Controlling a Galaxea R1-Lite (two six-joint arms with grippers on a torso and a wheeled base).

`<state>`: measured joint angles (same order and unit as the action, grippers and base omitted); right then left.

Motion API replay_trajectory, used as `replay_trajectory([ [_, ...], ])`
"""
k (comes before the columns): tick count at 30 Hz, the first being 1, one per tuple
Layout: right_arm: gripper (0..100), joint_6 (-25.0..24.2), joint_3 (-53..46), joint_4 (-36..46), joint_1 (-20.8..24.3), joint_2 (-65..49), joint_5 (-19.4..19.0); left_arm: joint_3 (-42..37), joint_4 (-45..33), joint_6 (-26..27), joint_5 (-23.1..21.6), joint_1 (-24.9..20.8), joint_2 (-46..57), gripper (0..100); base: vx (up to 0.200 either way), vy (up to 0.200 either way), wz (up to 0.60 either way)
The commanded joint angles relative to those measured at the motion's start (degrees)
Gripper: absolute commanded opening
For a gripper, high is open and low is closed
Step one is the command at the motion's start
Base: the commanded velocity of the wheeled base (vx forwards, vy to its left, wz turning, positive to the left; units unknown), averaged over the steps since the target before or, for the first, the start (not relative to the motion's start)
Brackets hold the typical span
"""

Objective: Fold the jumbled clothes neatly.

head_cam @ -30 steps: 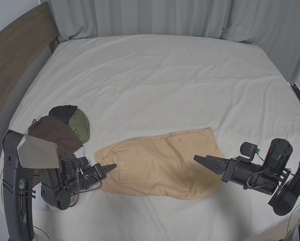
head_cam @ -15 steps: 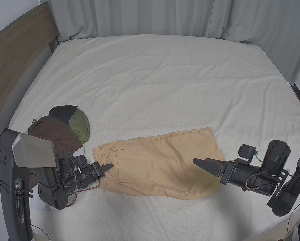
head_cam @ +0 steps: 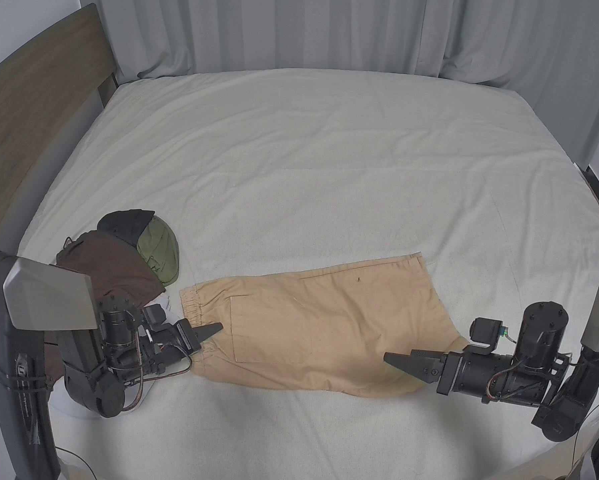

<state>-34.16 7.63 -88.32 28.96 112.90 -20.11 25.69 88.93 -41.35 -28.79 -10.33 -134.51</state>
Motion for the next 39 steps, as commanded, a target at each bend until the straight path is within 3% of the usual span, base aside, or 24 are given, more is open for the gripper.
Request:
replay_trajectory([
  [1, 100, 0.94, -0.16, -0.01, 0.04, 1.01, -0.01, -2.57, 0.01, 0.31, -5.40, 2.77, 3.20, 0, 0.000, 0.000, 0.00],
  [6, 100, 1.02, -0.42, -0.01, 0.04, 0.92, -0.01, -4.77, -0.07, 0.57, -14.80, 8.22, 7.77, 0, 0.000, 0.000, 0.00],
  [9, 100, 1.02, -0.42, -0.01, 0.13, 1.01, -0.01, -5.21, -0.07, 0.75, -17.96, 9.89, 8.83, 0, 0.000, 0.000, 0.00],
  [20, 100, 1.11, -0.42, -0.01, 0.21, 0.92, -0.01, -5.47, -0.07, 0.66, -18.49, 13.23, 9.97, 0, 0.000, 0.000, 0.00],
  [30, 100, 1.11, -0.34, -0.01, 0.13, 0.83, -0.01, -5.38, -0.07, 0.75, -25.08, 19.20, 10.23, 0, 0.000, 0.000, 0.00],
  [39, 100, 1.37, -0.34, -0.01, 0.13, 0.75, -0.01, -5.73, -0.16, 3.56, -25.43, 17.97, 9.53, 0, 0.000, 0.000, 0.00],
])
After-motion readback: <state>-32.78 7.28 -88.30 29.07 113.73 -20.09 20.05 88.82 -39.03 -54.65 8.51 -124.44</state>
